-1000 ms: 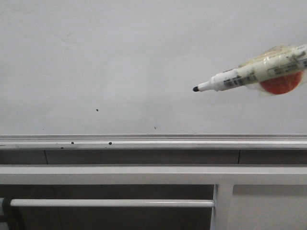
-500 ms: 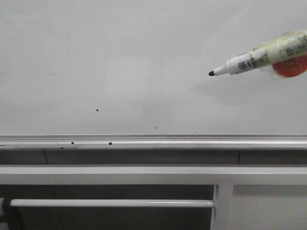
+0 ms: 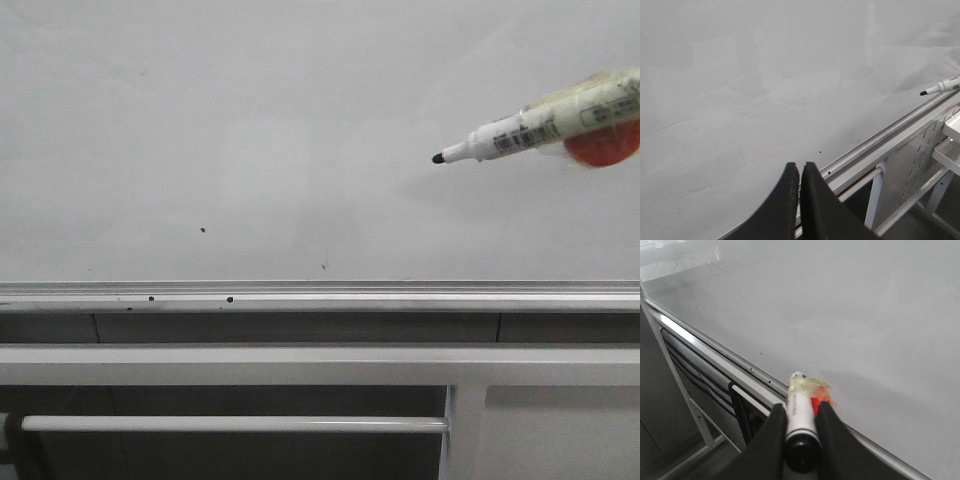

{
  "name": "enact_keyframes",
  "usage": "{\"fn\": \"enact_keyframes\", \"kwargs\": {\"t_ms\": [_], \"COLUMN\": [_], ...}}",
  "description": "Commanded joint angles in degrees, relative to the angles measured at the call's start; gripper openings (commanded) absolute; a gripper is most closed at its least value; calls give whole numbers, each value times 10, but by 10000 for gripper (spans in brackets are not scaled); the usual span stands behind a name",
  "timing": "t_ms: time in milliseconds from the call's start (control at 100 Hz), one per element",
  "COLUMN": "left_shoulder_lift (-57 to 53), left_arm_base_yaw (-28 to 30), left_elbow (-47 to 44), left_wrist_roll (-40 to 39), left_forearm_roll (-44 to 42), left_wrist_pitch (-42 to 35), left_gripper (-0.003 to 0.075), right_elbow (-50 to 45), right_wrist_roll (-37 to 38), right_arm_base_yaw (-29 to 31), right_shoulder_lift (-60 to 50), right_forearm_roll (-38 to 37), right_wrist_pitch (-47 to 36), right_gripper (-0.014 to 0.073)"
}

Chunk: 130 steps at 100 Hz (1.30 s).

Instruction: Write number 1 on whiteboard

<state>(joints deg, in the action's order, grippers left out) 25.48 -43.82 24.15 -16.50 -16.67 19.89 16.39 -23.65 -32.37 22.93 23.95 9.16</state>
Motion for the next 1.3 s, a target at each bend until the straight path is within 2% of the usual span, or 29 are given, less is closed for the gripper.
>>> {"fn": "enact_keyframes", "kwargs": {"t_ms": [0, 620, 930, 1290], "left_shoulder_lift": [3, 9, 9, 9], "left_arm_base_yaw": [0, 0, 0, 0], "left_elbow": [16, 16, 16, 16], "left_wrist_roll": [-4, -4, -4, -4], "left_forearm_roll": [-9, -20, -20, -20], "left_wrist_pitch": [-47, -47, -47, -47], "left_gripper": [-20, -20, -20, -20], "right_elbow": [22, 34, 34, 34], "right_wrist_roll": [-2, -8, -8, -8], "right_arm_base_yaw": [4, 4, 4, 4], "right_shoulder_lift": [21, 62, 106, 215], "right_forearm_roll": [0, -11, -22, -22], "right_wrist_pitch": [-53, -160, -162, -181], "right_gripper": [-44, -44, -43, -43]}}
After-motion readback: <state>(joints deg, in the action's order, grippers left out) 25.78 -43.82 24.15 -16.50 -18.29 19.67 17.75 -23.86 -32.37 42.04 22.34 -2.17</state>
